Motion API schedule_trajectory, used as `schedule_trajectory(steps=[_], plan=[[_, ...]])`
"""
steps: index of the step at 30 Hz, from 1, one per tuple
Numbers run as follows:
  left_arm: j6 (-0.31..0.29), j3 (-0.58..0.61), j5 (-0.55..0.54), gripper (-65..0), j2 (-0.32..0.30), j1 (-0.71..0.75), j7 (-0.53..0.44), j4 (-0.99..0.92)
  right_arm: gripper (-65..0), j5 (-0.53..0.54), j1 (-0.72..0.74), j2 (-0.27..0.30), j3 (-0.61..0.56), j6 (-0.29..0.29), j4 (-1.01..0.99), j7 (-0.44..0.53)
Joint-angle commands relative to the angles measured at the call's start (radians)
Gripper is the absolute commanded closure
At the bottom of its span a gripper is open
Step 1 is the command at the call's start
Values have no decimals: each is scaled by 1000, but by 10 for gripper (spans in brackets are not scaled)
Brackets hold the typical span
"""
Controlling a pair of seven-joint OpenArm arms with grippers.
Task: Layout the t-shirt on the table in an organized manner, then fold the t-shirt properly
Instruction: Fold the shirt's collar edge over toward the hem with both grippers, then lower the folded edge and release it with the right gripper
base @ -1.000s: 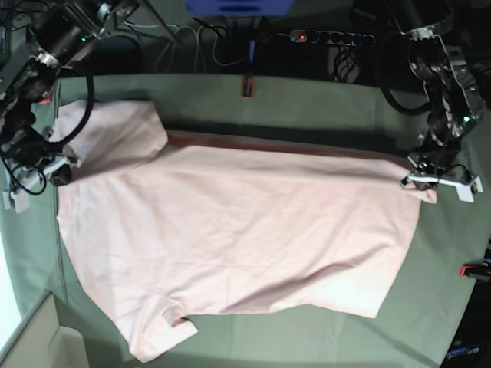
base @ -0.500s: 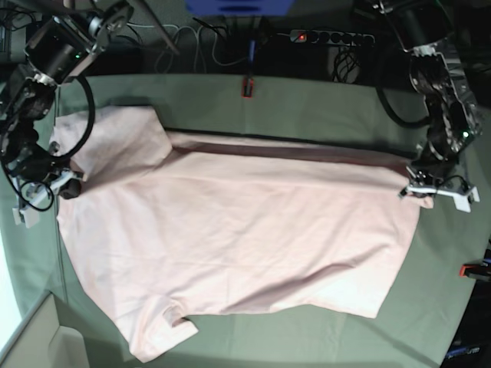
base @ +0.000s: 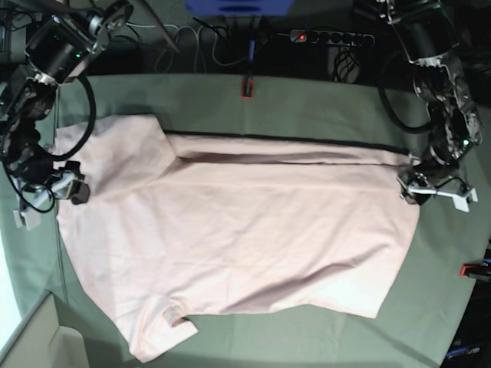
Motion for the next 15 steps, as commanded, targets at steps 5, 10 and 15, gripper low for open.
schedule_trajectory(steps=[5, 10, 15], plan=[[-3, -8, -10, -450, -42, 19, -11, 99, -365, 27, -34, 28, 3, 7, 42, 10], [-3, -89, -8, -450, -48, 88, -20, 93, -365, 27, -120, 8, 3, 7, 117, 17], [-5, -97, -14, -449, -72, 73, -20, -31, -365, 27, -163, -4, 3, 7, 140, 21]])
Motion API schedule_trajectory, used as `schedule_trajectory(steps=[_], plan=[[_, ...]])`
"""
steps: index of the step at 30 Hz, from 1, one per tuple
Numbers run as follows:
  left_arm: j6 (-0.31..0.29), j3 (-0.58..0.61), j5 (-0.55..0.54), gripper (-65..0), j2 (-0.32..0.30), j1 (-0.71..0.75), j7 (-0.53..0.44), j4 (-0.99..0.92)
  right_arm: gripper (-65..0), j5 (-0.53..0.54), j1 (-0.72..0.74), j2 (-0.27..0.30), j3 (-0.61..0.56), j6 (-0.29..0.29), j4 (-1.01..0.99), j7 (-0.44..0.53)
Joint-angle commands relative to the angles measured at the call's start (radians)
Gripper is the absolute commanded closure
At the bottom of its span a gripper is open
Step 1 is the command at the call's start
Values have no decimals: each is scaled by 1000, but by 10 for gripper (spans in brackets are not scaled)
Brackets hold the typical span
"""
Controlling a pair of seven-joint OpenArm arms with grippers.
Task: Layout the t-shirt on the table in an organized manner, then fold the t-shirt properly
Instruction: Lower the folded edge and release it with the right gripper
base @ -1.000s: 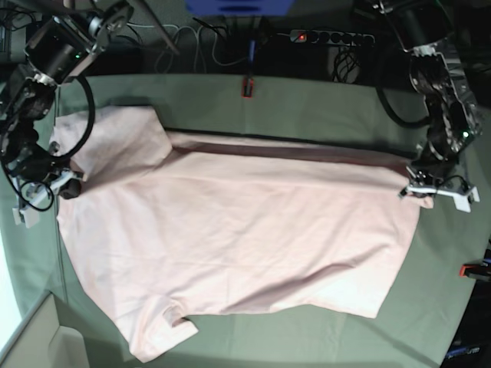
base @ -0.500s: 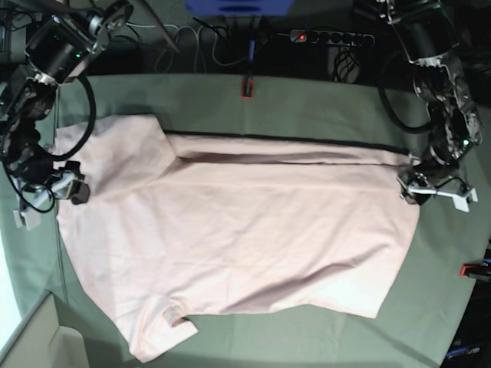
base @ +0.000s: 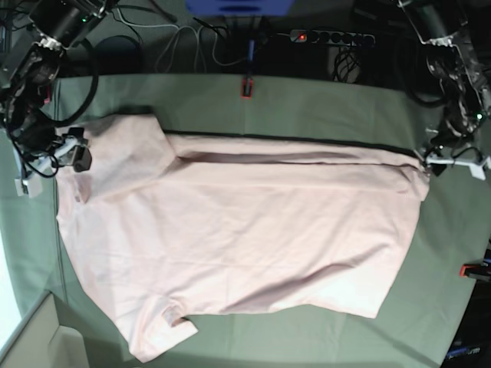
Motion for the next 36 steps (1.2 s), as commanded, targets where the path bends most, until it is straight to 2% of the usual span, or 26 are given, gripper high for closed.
schedule_trajectory(steps=[1, 7, 11, 13, 18, 27, 29, 36], plan=[[-1, -9, 0, -448, -25, -21, -21, -2, -365, 12, 0, 9, 4, 7, 21, 15], [-1, -6, 7, -434, -24, -60, -21, -31, -365, 12, -9, 8, 4, 7, 19, 15], [-1, 34, 7, -319, -30, -61, -21, -59, -365, 11, -18, 11, 4, 7, 19, 15], [-1, 45, 6, -286, -32, -72, -37, -86, -365, 11, -20, 11, 4, 7, 19, 15], [-1, 46, 7, -282, -32, -75, -117, -152, -365, 8, -23, 11, 4, 7, 19, 15], [-1, 46, 7, -277, -27, -98, -128, -200, -365, 8, -23, 9, 4, 7, 19, 15], [-1, 46, 7, -244, -24, -101, -130, -200, -365, 8, -23, 8, 4, 7, 21, 12], [-1, 46, 7, -56, -24, -103, -130, -200, -365, 12, -51, 8, 4, 7, 22, 6]])
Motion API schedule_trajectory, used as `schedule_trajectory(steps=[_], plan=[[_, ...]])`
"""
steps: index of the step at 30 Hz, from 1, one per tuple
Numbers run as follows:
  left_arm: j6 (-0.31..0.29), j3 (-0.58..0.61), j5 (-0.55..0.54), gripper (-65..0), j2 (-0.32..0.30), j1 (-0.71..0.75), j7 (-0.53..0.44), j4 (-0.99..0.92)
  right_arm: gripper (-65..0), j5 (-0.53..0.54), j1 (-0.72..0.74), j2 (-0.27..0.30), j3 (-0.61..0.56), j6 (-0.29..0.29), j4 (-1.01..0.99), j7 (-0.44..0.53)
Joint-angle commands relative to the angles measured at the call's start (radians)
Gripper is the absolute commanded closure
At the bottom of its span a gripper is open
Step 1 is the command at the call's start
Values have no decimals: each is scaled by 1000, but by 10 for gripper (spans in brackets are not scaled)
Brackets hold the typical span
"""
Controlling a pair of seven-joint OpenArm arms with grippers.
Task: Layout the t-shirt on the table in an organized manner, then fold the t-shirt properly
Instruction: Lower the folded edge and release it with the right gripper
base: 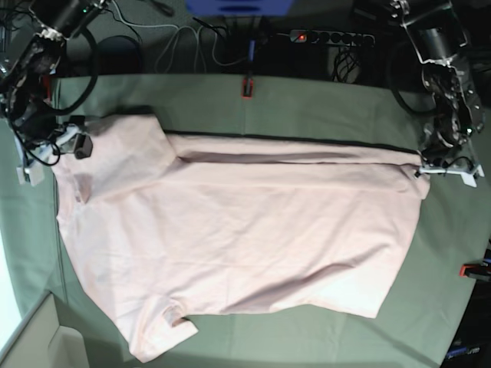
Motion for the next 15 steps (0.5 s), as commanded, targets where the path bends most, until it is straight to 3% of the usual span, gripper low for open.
schedule_trajectory(steps=[1, 10, 15], plan=[[-2, -2, 2, -21, -9, -12, 7, 8, -365, 8, -4, 11, 1, 7, 19, 7], [-2, -2, 2, 0, -9, -12, 7, 21, -368, 0, -34, -9, -2, 7, 9, 18], [-2, -2, 2, 0, -11, -12, 7, 21, -368, -1, -25, 15, 1, 7, -34, 20]])
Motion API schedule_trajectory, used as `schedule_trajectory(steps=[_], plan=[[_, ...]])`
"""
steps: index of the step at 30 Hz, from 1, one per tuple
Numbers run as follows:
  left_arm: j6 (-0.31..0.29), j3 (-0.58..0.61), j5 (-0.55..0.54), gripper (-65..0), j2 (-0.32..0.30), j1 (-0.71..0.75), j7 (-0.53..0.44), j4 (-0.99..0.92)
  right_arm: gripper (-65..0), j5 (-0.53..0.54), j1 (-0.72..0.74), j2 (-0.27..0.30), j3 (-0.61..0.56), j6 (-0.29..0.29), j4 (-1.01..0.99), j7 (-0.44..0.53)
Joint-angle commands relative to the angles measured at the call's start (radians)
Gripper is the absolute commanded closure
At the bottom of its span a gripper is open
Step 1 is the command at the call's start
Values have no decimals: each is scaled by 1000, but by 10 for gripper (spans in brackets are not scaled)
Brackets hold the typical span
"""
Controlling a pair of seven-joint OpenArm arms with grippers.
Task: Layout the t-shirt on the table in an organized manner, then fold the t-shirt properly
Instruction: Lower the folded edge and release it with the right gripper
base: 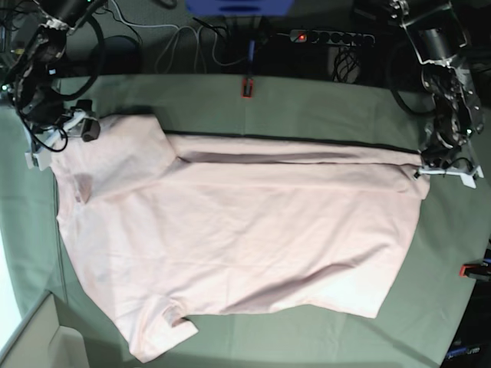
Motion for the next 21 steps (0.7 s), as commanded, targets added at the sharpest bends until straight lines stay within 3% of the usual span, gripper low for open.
schedule_trajectory(steps=[1, 6, 11, 14, 17, 18, 21], plan=[[-2, -2, 2, 0, -12, -9, 2, 17, -368, 14, 9, 23, 6, 6, -1, 15], [-2, -2, 2, 0, -10, -6, 2, 17, -367, 14, 11, 32, 0, 6, -81, 100], [-2, -2, 2, 0, -10, -3, 2, 17, -344, 18, 9, 31, -2, 6, -93, 116], [-2, -2, 2, 0, -10, -3, 2, 17, -219, 21, 11, 31, -2, 6, -92, 118], [-2, -2, 2, 0, -10, -3, 2, 17, -32, 17, 36, 31, -3, 6, -92, 113], [-2, -2, 2, 0, -10, -3, 2, 17, 0, 15, 40, 31, -3, 6, -92, 110], [-2, -2, 2, 0, -10, -1, 2, 17, 0, 20, 45, 32, -3, 6, -87, 109]])
